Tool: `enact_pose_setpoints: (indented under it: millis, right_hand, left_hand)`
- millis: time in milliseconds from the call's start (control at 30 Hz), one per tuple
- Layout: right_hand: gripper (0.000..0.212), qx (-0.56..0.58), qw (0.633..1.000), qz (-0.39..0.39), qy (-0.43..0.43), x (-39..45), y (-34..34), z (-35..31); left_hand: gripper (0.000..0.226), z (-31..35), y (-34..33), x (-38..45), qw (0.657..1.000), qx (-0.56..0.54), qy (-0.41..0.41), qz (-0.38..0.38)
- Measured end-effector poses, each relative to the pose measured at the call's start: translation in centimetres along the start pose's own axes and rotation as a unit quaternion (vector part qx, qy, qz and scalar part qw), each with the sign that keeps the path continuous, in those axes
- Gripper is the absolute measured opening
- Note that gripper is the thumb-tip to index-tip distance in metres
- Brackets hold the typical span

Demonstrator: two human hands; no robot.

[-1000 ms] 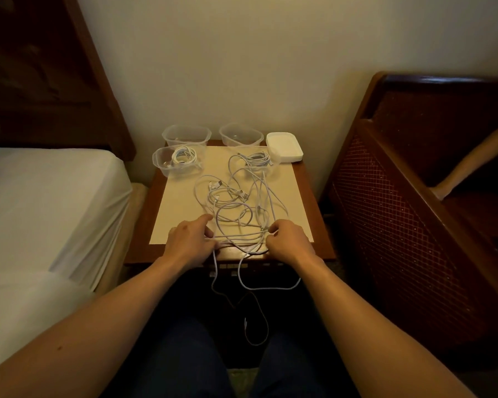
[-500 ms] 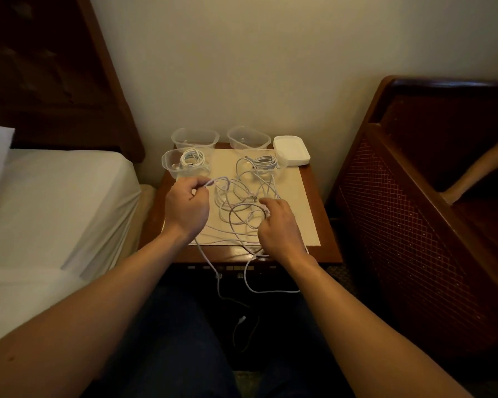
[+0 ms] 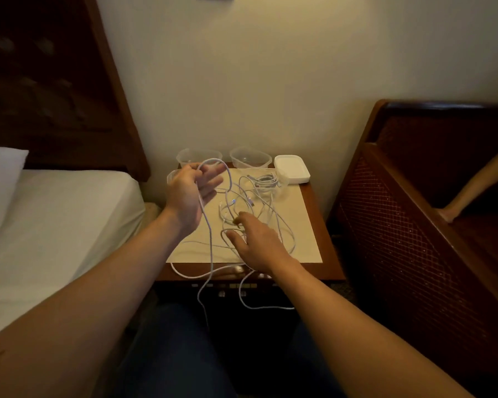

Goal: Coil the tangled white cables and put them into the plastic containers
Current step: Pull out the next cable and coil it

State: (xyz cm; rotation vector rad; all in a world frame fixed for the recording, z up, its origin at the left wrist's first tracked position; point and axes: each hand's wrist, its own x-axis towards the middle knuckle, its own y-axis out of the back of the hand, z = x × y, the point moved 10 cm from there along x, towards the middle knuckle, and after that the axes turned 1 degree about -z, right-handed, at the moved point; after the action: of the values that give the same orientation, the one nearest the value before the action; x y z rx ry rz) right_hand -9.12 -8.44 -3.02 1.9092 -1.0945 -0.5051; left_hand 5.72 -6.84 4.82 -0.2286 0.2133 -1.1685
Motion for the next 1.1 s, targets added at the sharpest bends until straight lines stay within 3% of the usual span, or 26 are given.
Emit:
enact_pose_setpoints:
  millis: [100, 233, 333, 400, 500, 533, 600, 633, 667, 767, 867, 967, 1033, 1100]
  right_hand:
    - [0.050, 0.084, 0.996, 0.000, -0.040, 0.8, -0.7, -0.3]
    - [0.026, -0.082, 0.995, -0.051, -0.019, 1.5, -2.7, 0.3]
    - [0.026, -0.138, 0.988, -0.062, -0.026, 1.9, -2.7, 1.7]
    - [0.028, -0.154, 0.987, -0.017, -0.034, 2.3, -1.3, 2.6]
    - [0.040, -0.180, 0.980, 0.008, -0.084, 3.0, 0.6, 4.8]
    - [0.041, -0.184, 0.977, 0.010, -0.106, 3.2, 1.1, 5.5]
    - [0.038, -0.188, 0.971, 0.012, -0.149, 3.3, 2.0, 6.5]
    - [0.034, -0.185, 0.969, 0.012, -0.166, 3.4, 2.3, 6.7]
    - [0.031, -0.182, 0.966, 0.011, -0.182, 3.4, 2.5, 6.9]
    - [0.028, -0.161, 0.959, 0.009, -0.232, 3.2, 2.8, 7.5]
    - [0.024, -0.099, 0.963, 0.014, -0.249, 3.3, 3.0, 7.9]
    - [0.032, -0.048, 0.973, -0.005, -0.228, 3.9, 2.4, 7.1]
    - [0.058, -0.043, 0.983, -0.047, -0.172, 4.6, 1.6, 5.6]
    - [0.078, -0.043, 0.987, -0.102, -0.120, 4.9, 0.7, 4.0]
  left_hand:
    - [0.034, -1.5, 0.0, -0.1, 0.997, -0.060, 0.042, -0.010]
    - [0.032, -2.7, 0.9, 0.6, 0.974, -0.212, 0.083, 0.016]
    - [0.027, -2.7, 2.8, 1.6, 0.955, -0.277, 0.088, 0.062]
    - [0.026, -1.8, 4.6, 2.2, 0.977, -0.184, 0.063, 0.091]
    - [0.024, 0.3, 6.8, 2.9, 0.993, 0.059, -0.033, 0.099]
    - [0.026, 1.0, 6.9, 3.2, 0.979, 0.171, -0.077, 0.079]
    - [0.032, 0.9, 5.8, 3.6, 0.912, 0.387, -0.132, 0.016]
    - [0.036, 0.1, 5.9, 3.8, 0.890, 0.438, -0.123, 0.003]
    - [0.040, -0.6, 6.1, 3.8, 0.892, 0.440, -0.105, 0.005]
    - [0.033, -1.0, 6.0, 3.6, 0.916, 0.386, -0.104, 0.025]
    - [0.029, -1.0, 5.0, 2.9, 0.987, 0.156, -0.043, 0.020]
    - [0.031, -0.3, 4.0, 2.6, 0.999, -0.022, 0.001, 0.026]
    - [0.032, -0.2, 3.3, 2.6, 1.000, -0.015, 0.008, 0.024]
    - [0.034, -1.2, 3.4, 2.8, 0.997, 0.060, 0.034, 0.038]
